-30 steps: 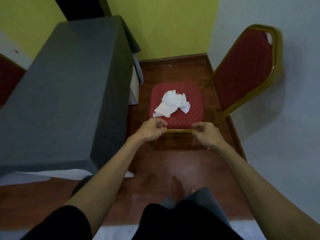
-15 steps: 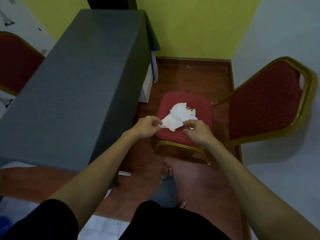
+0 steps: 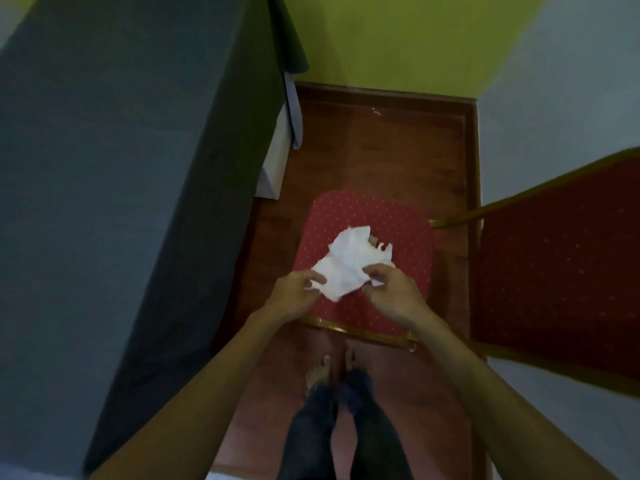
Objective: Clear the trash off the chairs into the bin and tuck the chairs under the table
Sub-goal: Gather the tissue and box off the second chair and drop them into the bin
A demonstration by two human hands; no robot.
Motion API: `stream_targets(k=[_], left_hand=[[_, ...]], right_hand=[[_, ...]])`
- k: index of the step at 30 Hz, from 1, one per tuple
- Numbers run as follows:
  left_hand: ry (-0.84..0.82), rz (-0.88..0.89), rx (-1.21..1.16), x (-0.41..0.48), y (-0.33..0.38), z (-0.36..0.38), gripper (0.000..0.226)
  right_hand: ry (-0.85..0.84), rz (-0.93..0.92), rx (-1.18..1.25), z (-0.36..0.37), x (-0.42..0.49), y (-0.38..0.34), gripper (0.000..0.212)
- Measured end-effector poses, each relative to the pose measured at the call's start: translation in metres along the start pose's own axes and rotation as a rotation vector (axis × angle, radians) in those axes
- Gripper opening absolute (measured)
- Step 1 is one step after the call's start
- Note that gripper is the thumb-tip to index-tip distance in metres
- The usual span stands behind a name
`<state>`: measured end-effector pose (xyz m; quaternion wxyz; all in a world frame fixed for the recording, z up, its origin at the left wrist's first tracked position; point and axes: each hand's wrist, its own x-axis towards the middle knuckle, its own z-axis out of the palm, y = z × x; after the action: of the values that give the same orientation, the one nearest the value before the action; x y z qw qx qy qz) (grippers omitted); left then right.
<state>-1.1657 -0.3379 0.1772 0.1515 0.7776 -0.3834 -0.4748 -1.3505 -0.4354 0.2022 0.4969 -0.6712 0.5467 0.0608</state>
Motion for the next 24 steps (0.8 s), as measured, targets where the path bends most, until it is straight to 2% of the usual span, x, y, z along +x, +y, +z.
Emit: stream_targets(k=[4,8,11,15,18,21,24], left_hand=[[0.126,-0.084,-0.111,0.064,-0.018,0.028,0.036],[0.171,-0.129,-0.169,0.118,-0.032,0.066,0.052],[0.178,-0.131,-0.250,0.151,-0.044,0.097,0.066],[0.273,-0.166,-0.321,0.176,-0.055,0.134,0.080],[0.392,-0.168,-0.429,0.189,-0.061,0.147,0.070],[0.446,-0.194,-0.597,0.193,-0.060,0.146,0.050],[0.479,-0.262,-0.628,0.193,-0.062,0.150,0.030]], right_hand=[[-0.087,-0.032,-0.129,0.008,0.089,0.024,0.057],[-0.060,-0.059,-0.251,0.020,0.166,0.050,0.078],[-0.050,-0.026,-0.279,0.032,0.206,0.074,0.095],[-0.035,0.019,-0.209,0.045,0.236,0.106,0.112],[0.044,-0.105,-0.178,0.059,0.237,0.125,0.107],[0.109,-0.127,-0.005,0.069,0.223,0.130,0.101],[0.174,0.062,0.333,0.074,0.222,0.132,0.089]])
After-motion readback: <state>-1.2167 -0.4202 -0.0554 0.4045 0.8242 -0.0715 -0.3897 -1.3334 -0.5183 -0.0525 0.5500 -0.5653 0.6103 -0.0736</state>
